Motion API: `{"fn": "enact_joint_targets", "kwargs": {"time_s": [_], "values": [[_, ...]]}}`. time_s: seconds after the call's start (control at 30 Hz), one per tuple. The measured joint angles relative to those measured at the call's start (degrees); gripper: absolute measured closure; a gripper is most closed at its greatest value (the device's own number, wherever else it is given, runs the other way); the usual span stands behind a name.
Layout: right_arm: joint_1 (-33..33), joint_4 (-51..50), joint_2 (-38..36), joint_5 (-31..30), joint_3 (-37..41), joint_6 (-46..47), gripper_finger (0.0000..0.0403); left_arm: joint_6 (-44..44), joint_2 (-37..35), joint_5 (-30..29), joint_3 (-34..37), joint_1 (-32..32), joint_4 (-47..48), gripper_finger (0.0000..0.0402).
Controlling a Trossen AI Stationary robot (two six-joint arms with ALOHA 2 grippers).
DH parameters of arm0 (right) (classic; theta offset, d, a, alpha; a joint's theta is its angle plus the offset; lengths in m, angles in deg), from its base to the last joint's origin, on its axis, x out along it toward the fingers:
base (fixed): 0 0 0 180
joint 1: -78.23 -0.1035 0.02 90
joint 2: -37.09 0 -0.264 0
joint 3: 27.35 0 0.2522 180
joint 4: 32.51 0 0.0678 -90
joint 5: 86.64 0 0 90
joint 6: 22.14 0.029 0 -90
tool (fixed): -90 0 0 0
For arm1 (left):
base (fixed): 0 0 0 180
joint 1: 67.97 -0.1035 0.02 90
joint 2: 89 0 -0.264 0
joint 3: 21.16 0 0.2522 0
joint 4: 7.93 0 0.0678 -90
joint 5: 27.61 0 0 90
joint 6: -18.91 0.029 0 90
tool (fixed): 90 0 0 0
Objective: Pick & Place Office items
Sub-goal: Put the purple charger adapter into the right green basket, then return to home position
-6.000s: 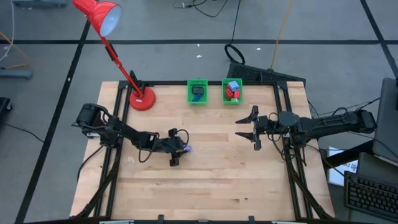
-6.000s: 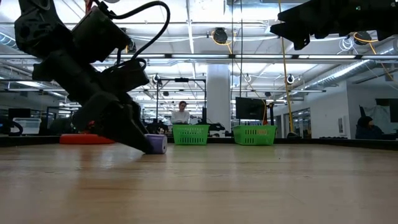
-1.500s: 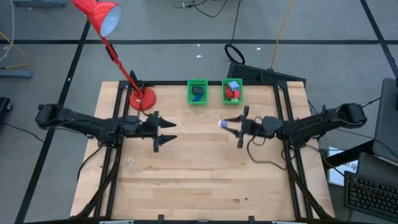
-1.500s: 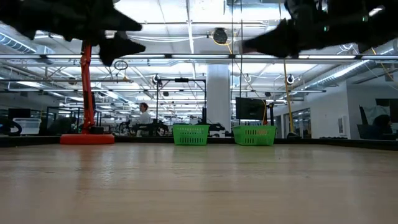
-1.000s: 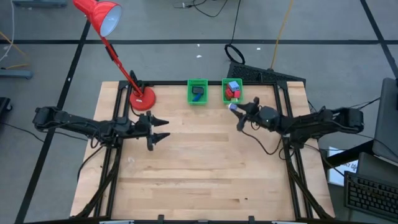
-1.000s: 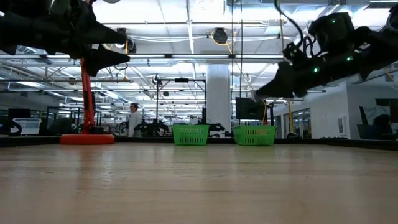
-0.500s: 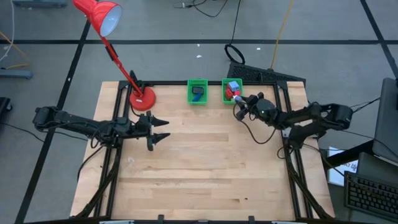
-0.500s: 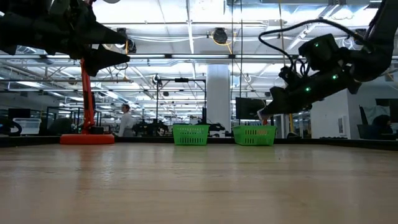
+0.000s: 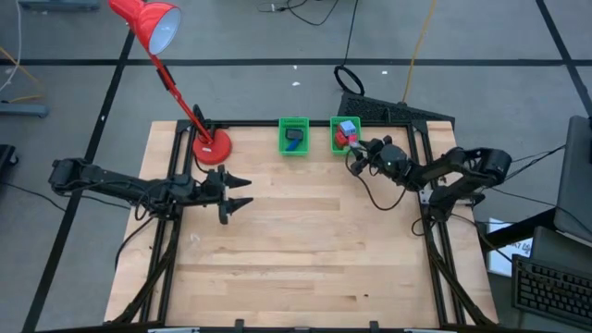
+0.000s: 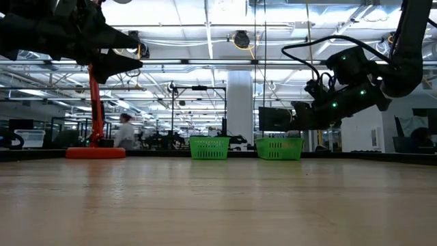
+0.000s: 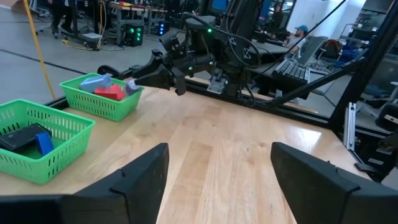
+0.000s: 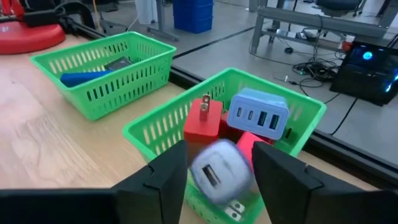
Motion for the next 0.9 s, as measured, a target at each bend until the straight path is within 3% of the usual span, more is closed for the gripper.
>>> {"fn": "enact_joint_targets", "kwargs": {"time_s": [0.43,0.67,0.9], "values": [[-0.08,3.69,-1.56,0.01,0.0,0.01,0.0234,-1.63,-0.06,0.09,0.0,0.0,-0.12,0.0117],[-2.88,-2.51,-9.51,0.04,0.0,0.02,0.0232,0.62,-5.48,0.11,0.0,0.0,0.67,0.0107],[-8.21,-12.15,-20.69,0.09,0.0,0.02,0.0234,1.91,-13.31,-2.54,0.0,-0.01,10.74,0.0117]]}}
